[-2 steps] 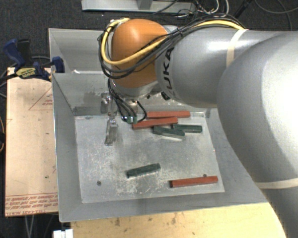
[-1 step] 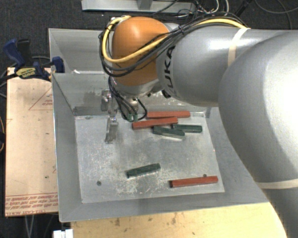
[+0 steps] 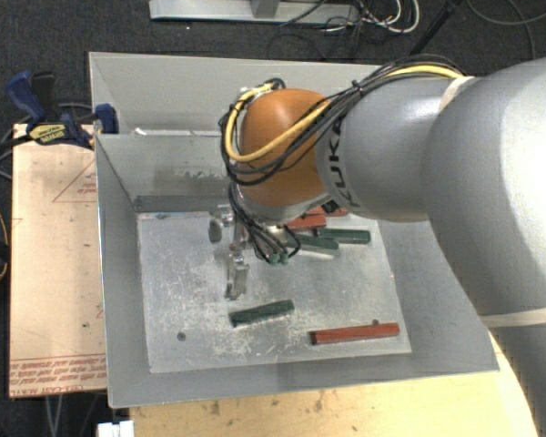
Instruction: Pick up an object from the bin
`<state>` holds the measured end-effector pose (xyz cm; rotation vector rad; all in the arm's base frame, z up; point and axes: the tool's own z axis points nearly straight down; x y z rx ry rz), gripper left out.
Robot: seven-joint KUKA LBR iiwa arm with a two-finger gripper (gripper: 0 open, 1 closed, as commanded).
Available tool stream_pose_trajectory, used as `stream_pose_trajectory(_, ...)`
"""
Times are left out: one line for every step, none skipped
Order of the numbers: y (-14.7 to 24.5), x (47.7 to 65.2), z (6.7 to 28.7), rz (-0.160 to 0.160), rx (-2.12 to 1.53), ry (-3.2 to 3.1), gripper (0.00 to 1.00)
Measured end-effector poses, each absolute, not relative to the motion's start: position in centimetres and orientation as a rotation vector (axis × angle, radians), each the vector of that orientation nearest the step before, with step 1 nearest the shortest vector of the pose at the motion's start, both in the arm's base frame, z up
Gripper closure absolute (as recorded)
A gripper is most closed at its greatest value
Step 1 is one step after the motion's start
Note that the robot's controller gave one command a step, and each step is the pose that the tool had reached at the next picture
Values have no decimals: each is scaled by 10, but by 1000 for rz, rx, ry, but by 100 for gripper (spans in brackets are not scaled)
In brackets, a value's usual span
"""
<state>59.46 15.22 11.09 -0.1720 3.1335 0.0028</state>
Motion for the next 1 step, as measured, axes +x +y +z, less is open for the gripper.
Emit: stream_pose_trajectory(116, 542, 123, -1, -405, 3116, 0)
